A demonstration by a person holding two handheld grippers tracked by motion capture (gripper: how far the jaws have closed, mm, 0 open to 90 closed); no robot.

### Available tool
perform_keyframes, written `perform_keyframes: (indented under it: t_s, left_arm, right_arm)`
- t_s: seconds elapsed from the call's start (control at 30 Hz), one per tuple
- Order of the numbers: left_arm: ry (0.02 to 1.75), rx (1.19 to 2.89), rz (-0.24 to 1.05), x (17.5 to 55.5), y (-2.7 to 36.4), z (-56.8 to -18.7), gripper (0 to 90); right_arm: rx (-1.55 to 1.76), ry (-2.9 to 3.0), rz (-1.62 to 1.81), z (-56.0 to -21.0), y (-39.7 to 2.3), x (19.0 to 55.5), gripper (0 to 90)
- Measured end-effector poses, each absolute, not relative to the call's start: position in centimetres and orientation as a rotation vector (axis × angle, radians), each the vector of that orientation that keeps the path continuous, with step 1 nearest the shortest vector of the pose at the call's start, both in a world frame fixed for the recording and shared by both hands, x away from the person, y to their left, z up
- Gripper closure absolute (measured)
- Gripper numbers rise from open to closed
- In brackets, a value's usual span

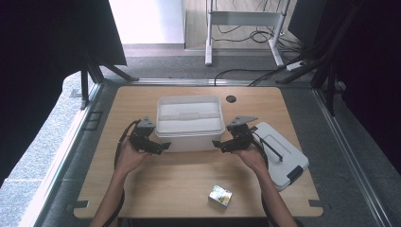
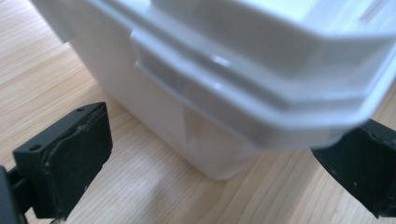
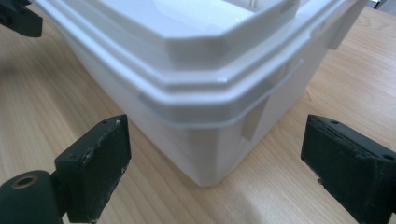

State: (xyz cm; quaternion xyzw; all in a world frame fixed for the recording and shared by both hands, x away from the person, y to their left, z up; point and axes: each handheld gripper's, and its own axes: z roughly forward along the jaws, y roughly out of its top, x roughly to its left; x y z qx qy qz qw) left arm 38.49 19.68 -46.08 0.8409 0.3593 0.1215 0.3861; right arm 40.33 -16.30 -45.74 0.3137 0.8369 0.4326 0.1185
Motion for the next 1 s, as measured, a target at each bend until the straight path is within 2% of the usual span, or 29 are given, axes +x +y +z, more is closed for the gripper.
perform_keyframes:
  t_s: [0.17,0.23,0.43,1.0]
  left_arm:
    - [0.878,2.14,0.254,38.6,18.8,-46.5,0.0]
    - [0.878,2.164,0.29,38.5,18.4,-46.5,0.0]
    - [0.86,2.17,0.266,37.9,18.2,-46.4,0.0]
    - [0.827,2.198,0.247,33.8,17.1,-46.1,0.0]
  right_arm:
    - [0.878,2.473,1.313,-45.9,-15.7,40.8,15.3]
    - [0.88,2.47,1.323,-45.8,-15.6,40.7,15.6]
    - [0.908,2.463,1.336,-45.7,-16.1,40.1,17.9]
    - [0.912,2.467,1.368,-45.6,-17.6,35.1,16.4]
